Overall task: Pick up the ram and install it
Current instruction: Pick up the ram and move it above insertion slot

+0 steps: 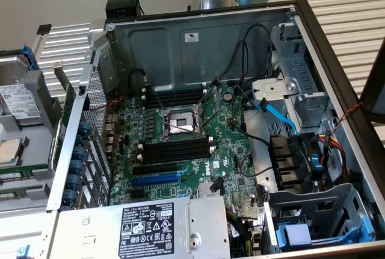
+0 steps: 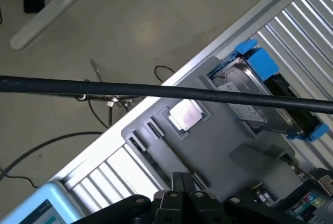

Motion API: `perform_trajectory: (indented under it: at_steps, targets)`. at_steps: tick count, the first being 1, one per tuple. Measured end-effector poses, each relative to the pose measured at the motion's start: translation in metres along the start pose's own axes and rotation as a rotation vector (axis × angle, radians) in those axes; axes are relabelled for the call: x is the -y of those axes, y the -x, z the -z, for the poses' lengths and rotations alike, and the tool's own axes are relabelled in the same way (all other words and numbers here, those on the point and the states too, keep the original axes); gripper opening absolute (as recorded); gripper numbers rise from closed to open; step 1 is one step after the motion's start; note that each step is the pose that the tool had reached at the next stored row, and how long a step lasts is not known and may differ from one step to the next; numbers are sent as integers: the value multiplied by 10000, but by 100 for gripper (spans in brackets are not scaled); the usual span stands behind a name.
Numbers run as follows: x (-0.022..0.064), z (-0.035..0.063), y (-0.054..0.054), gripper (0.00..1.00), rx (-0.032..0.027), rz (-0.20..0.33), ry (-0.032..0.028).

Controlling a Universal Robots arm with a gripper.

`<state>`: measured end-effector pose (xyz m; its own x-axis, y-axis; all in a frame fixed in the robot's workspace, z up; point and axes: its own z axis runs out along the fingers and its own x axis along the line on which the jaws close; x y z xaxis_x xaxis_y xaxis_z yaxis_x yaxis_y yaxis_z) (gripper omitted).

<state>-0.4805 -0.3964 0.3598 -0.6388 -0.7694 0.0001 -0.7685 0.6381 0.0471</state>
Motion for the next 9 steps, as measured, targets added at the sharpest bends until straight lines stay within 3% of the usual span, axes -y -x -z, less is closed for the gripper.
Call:
perform_trajectory:
  at_steps: [9]
  targets:
    - [5, -109, 0, 11, -76, 1628, 0]
